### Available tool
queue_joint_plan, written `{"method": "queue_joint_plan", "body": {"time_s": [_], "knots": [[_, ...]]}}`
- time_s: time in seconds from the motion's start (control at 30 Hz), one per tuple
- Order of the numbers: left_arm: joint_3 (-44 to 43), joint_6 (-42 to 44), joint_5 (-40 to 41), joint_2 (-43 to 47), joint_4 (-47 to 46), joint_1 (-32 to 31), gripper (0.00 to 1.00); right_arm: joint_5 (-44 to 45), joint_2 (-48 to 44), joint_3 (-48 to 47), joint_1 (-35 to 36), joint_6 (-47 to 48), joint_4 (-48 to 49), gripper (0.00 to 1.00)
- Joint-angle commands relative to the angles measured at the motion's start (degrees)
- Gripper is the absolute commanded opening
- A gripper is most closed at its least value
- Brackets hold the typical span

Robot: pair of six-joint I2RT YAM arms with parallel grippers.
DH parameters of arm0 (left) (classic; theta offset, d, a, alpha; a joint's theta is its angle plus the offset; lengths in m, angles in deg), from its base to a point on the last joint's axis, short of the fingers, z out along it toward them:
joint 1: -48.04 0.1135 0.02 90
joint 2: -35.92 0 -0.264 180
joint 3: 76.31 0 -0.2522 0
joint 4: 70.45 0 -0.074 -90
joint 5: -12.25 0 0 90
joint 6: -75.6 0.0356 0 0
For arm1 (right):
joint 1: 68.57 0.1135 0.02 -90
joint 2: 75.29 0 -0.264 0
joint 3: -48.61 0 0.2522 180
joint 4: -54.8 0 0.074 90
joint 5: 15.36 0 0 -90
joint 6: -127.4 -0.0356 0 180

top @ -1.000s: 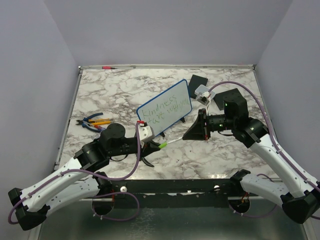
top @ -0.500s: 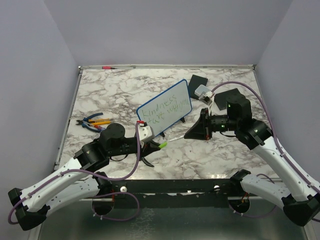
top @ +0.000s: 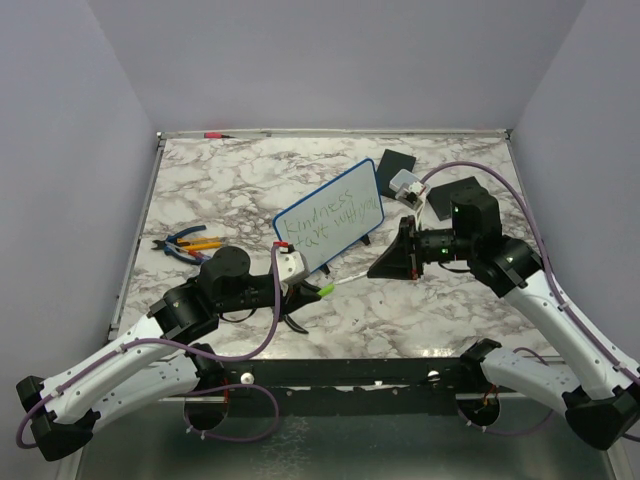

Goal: Write a sentence on the whiteboard
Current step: Close the whiteboard marker at the center of the board.

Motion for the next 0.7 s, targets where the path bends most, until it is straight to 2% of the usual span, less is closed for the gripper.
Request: {"method": "queue_joint_plan", "body": {"time_s": [0.0,0.67], "knots": [[0.2,0.6,-2.0,0.7,-0.8,0.3,0.0,-3.0,0.4,0.1,0.0,-0.3,1.5,0.01],[0.2,0.6,-2.3,1.0,-0.8,0.3,0.0,-4.7,2.1,1.6,0.0,0.0,2.2,0.01]]}}
